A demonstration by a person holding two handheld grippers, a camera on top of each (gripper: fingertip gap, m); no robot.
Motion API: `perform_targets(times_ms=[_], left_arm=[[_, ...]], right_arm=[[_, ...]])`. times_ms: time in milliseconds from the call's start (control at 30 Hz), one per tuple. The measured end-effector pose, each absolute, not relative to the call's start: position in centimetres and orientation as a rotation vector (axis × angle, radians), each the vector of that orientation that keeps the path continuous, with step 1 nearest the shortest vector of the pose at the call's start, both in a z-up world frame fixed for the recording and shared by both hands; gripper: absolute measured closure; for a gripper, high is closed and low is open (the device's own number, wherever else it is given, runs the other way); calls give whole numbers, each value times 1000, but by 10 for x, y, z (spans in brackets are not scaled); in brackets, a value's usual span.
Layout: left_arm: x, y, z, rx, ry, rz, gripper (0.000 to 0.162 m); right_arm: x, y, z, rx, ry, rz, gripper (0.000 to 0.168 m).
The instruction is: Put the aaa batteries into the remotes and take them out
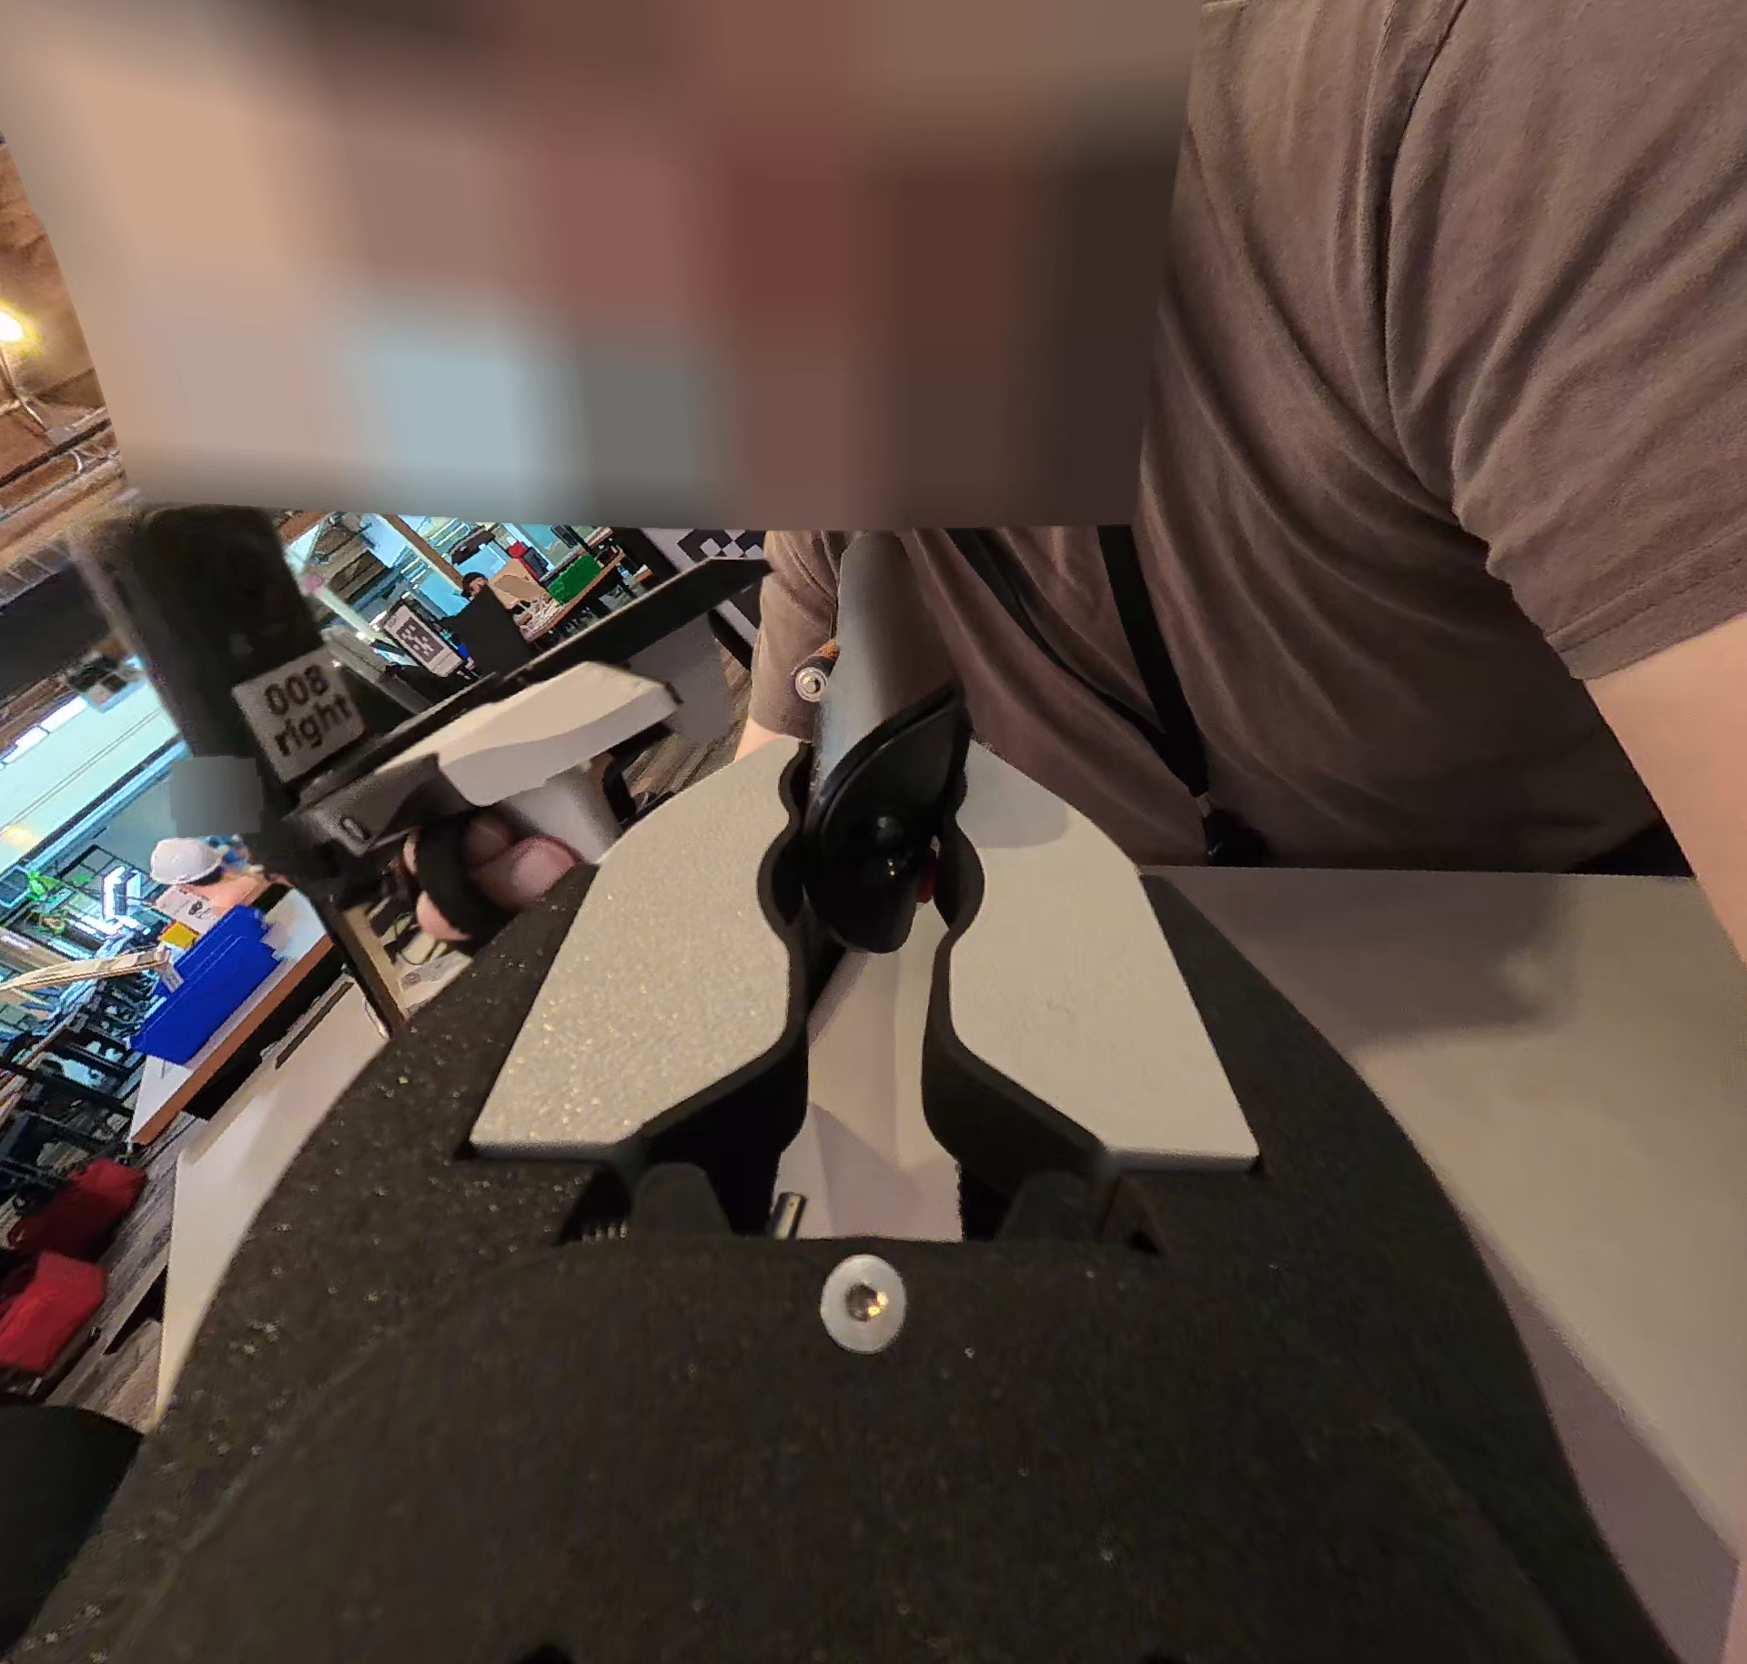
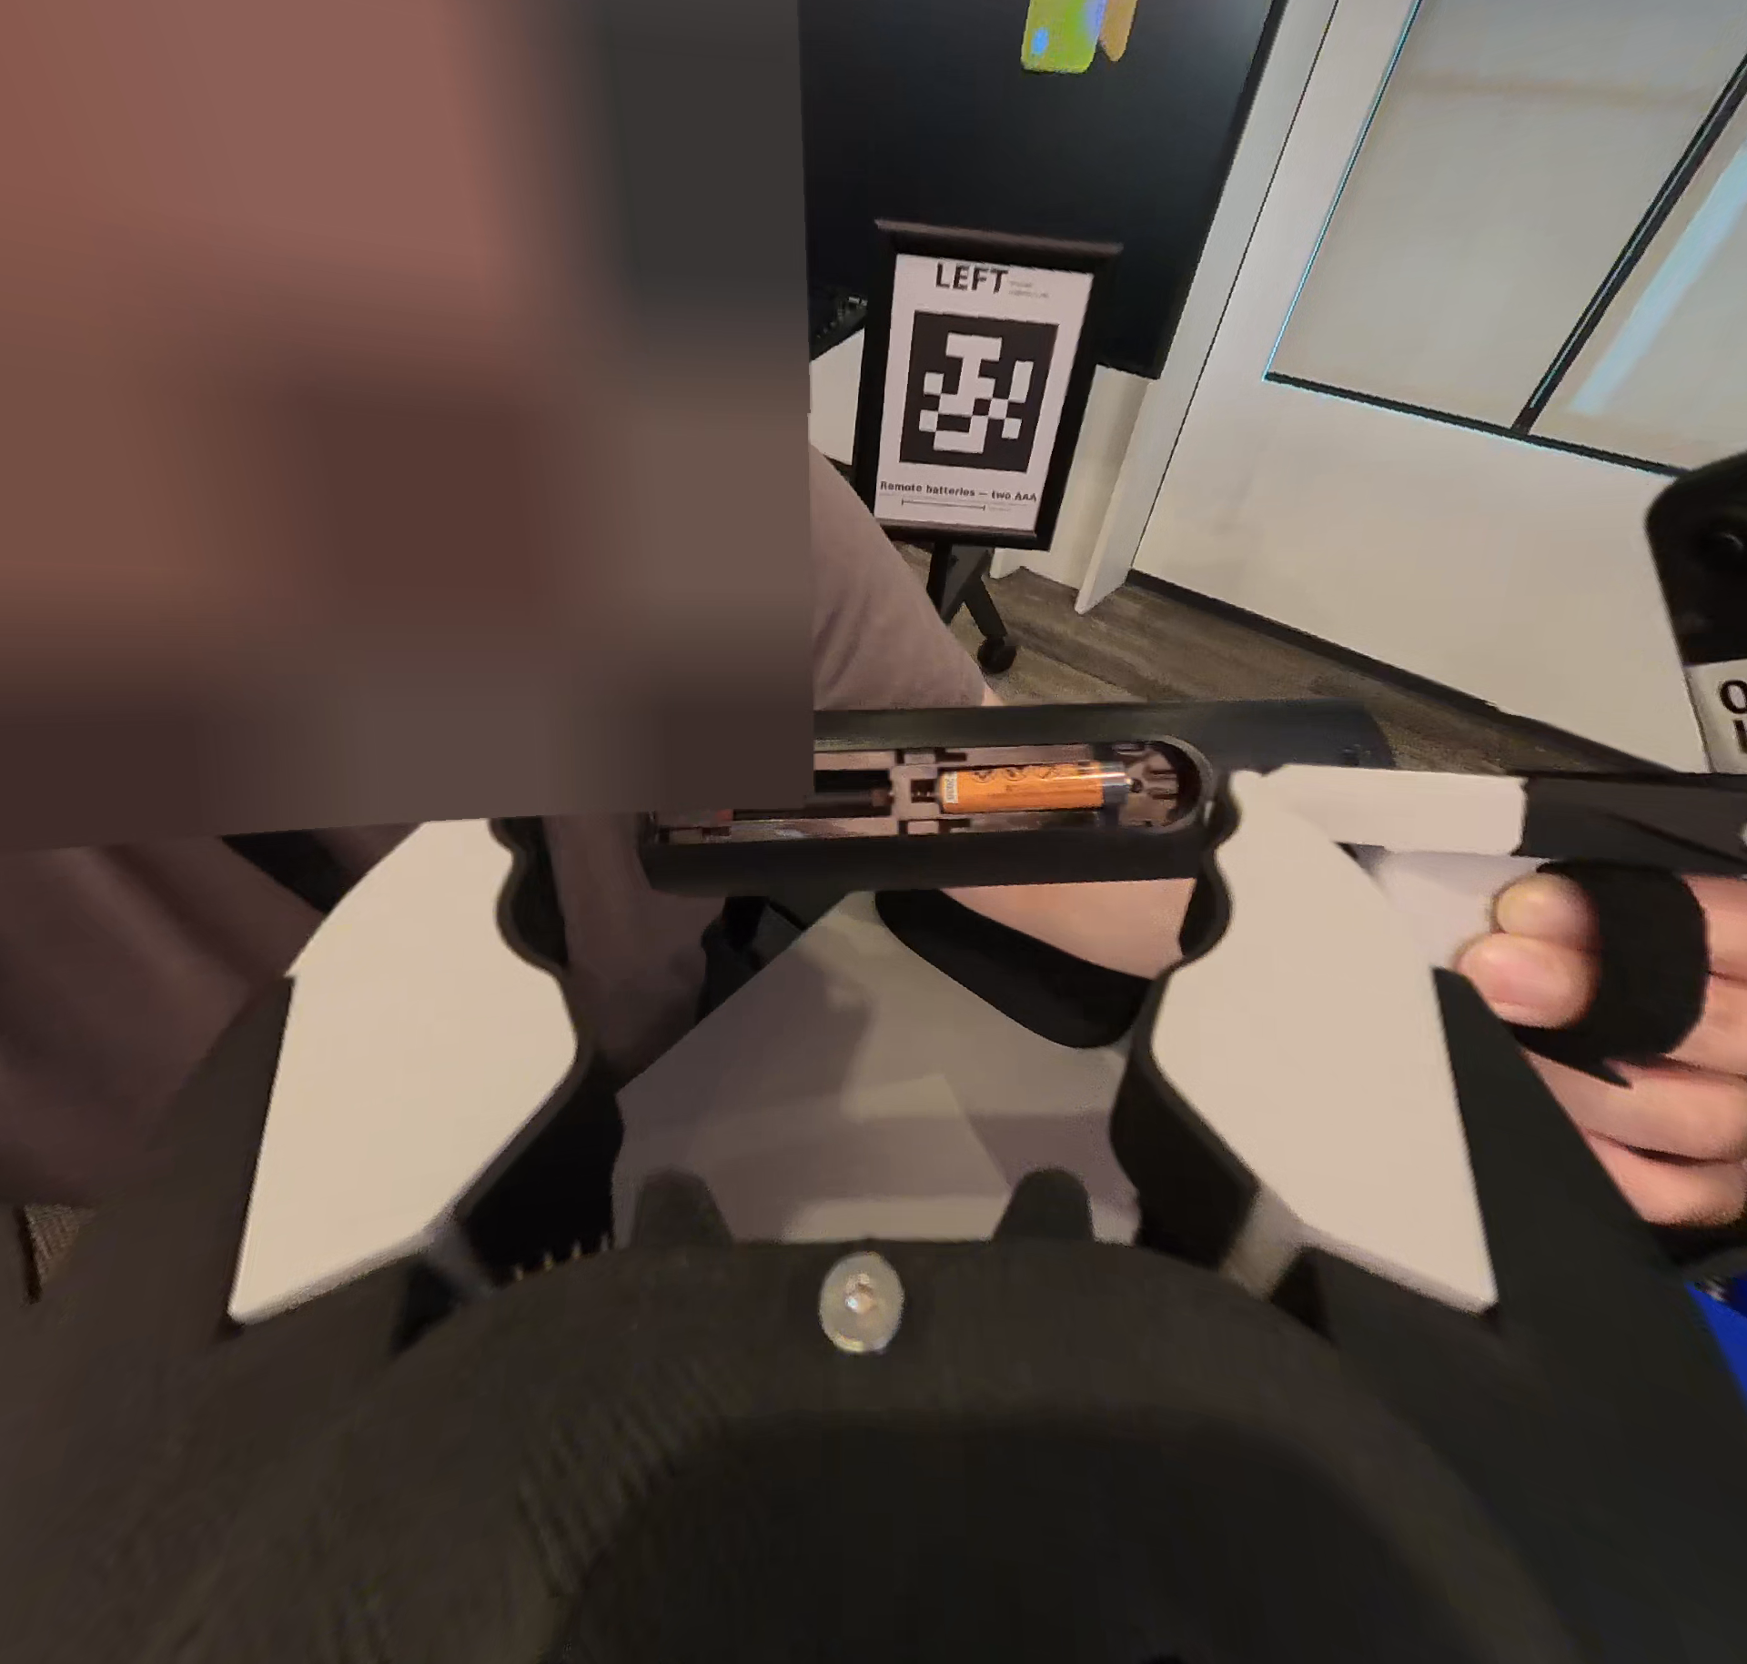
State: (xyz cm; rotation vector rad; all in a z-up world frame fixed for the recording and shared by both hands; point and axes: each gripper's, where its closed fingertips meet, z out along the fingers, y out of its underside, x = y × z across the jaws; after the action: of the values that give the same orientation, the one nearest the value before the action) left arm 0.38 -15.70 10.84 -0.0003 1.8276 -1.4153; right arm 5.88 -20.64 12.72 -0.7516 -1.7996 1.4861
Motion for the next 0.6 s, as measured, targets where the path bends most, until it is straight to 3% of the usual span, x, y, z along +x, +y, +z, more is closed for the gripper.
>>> perform_targets(times_ms=[133, 600], left_arm=[[0, -148, 108, -43, 1810, -1393, 139], [-1, -142, 107, -62, 1802, -1409, 139]], right_arm=[[49, -209, 114, -760, -1876, 1392, 32], [38, -195, 106, -784, -1866, 1284, 47]])
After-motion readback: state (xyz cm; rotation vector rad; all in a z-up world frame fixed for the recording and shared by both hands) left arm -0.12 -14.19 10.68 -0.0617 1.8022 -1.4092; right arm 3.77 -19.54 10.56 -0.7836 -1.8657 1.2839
